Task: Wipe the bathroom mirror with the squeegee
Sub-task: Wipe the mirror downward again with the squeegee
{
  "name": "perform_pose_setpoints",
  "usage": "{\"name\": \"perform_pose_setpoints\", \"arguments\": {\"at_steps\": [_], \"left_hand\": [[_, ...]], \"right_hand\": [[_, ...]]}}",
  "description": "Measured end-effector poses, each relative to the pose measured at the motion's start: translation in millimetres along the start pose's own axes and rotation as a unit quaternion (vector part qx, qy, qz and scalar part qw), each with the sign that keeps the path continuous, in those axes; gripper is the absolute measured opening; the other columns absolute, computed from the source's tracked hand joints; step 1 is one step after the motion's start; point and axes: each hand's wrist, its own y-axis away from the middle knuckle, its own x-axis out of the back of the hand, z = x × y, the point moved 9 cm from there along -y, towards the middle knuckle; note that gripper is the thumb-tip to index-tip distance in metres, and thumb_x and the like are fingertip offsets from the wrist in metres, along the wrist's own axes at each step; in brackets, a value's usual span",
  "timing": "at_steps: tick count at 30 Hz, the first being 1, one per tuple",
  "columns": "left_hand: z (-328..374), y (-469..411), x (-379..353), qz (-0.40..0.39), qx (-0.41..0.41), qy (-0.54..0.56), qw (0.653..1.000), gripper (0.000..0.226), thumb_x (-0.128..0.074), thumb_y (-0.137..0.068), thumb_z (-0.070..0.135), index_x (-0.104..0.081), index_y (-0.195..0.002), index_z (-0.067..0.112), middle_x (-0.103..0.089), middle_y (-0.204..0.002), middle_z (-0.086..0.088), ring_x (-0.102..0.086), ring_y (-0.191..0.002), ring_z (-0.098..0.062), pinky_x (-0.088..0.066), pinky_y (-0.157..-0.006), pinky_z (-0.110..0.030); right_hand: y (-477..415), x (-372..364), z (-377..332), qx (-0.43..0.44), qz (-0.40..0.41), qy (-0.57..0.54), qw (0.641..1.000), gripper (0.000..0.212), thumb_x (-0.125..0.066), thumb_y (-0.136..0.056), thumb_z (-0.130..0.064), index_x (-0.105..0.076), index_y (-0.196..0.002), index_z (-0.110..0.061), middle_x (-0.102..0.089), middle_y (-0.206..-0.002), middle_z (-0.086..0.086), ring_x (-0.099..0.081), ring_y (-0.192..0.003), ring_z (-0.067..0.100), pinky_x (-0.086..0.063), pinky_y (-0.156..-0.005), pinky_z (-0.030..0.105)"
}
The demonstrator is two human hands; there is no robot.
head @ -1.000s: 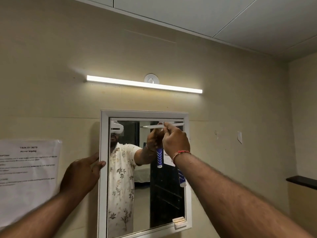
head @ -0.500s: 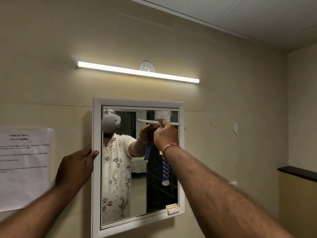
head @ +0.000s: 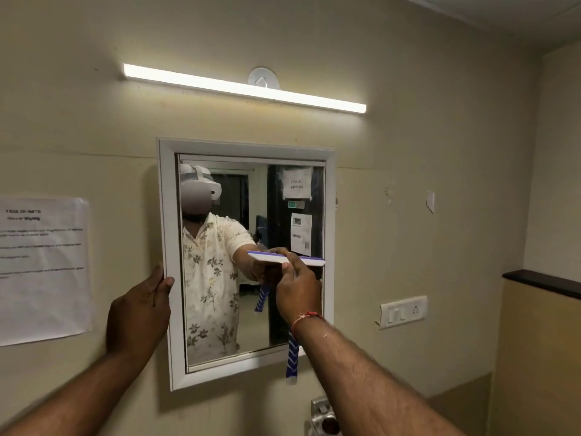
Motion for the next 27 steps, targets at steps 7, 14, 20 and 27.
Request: {"name": "perform_pose_setpoints", "arguments": {"at_steps": [7,14,20,27], "left_hand": [[-27.7,47.3,-10.1,-0.011,0.033,0.014,0.999,0.041,-0.075,-0.107,0.024,-0.072,-0.147,0.014,-0.08,-0.131,-0.016,-0.079,-0.112,-0.041,-0.058,-0.095,-0.042],[-56.3,93.2,-19.3,-0.039,0.103,0.018,0.994,0.043,-0.075,-0.107,0.022,-0.07,-0.148,0.009,-0.077,-0.135,-0.021,-0.075,-0.125,-0.041,-0.053,-0.106,-0.04],[-75.2,114.7,-20.6,-0.054,0.122,0.005,0.991,0.041,-0.078,-0.106,0.021,-0.073,-0.144,0.007,-0.078,-0.135,-0.02,-0.073,-0.13,-0.036,-0.045,-0.111,-0.031],[-84.7,127.3,-21.8,-0.069,0.148,-0.004,0.987,0.038,-0.077,-0.106,0.022,-0.075,-0.14,0.006,-0.078,-0.136,-0.018,-0.072,-0.133,-0.033,-0.042,-0.111,-0.027]], "right_hand": [[39.0,-1.1,68.9,-0.049,0.0,0.006,0.999,0.045,-0.05,-0.114,-0.032,-0.056,-0.132,-0.072,-0.066,-0.112,-0.028,-0.069,-0.104,0.0,-0.051,-0.069,0.006],[61.9,-1.0,111.1,-0.072,0.003,0.06,0.996,0.041,-0.05,-0.114,-0.036,-0.055,-0.148,-0.06,-0.066,-0.104,-0.024,-0.066,-0.094,0.001,-0.06,-0.088,0.028],[89.1,-3.6,148.1,-0.09,0.021,0.049,0.994,0.036,-0.056,-0.113,-0.037,-0.064,-0.146,-0.049,-0.069,-0.113,-0.019,-0.067,-0.096,0.0,-0.06,-0.09,0.027],[99.4,-5.7,165.7,-0.094,0.016,0.057,0.994,0.038,-0.057,-0.11,-0.043,-0.055,-0.145,-0.059,-0.067,-0.099,-0.029,-0.069,-0.093,0.002,-0.057,-0.083,0.021]]}}
